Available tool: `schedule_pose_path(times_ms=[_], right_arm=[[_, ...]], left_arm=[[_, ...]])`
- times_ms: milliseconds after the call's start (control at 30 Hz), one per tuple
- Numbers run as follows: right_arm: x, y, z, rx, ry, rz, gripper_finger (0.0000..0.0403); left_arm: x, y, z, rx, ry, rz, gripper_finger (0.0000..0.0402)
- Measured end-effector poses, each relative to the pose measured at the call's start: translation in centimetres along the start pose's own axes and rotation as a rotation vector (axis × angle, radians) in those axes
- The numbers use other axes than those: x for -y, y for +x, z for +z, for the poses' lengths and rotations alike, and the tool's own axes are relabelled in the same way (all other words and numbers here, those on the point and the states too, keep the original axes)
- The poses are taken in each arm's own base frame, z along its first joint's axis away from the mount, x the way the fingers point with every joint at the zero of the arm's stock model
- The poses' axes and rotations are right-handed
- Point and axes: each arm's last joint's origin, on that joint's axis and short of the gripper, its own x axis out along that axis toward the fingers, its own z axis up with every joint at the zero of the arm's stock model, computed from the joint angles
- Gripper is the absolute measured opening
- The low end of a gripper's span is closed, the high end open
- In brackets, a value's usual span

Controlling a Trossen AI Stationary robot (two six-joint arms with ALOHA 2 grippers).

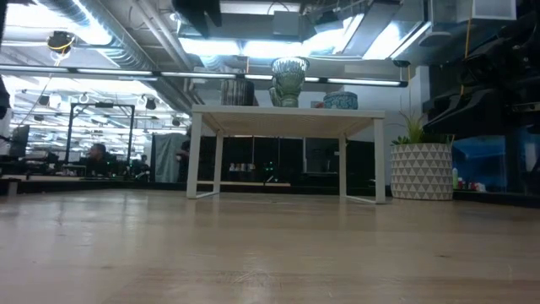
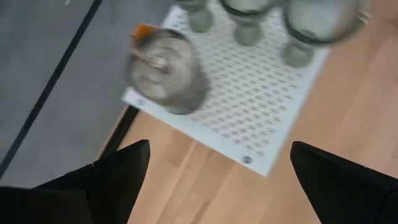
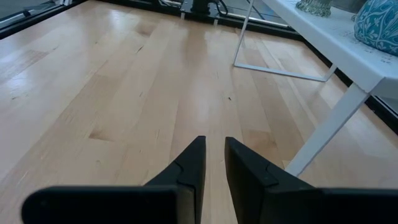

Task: Pick & Place candle stick holders
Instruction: Put the silver scented candle on the shelf aligned with the other silver scented candle

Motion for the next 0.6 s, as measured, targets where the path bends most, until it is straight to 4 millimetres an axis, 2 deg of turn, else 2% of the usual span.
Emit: schedule_pose_path(times_ms=[200,400,600], right_arm=[[0.0,0.0,0.0,0.0,0.0,0.0,0.0063],[0.0,0.0,0.0,-0.001,0.0,0.0,0.0063],[0.0,0.0,0.0,0.0,0.0,0.0,0.0063]], left_arm=[[3.5,2.0,-5.1,0.105,0.069,-0.08,0.0387],[5.9,4.9,-10.4,0.219,0.074,-0.136,0.0386],[9.2,7.9,-14.2,0.433,0.076,-0.271,0.0386]])
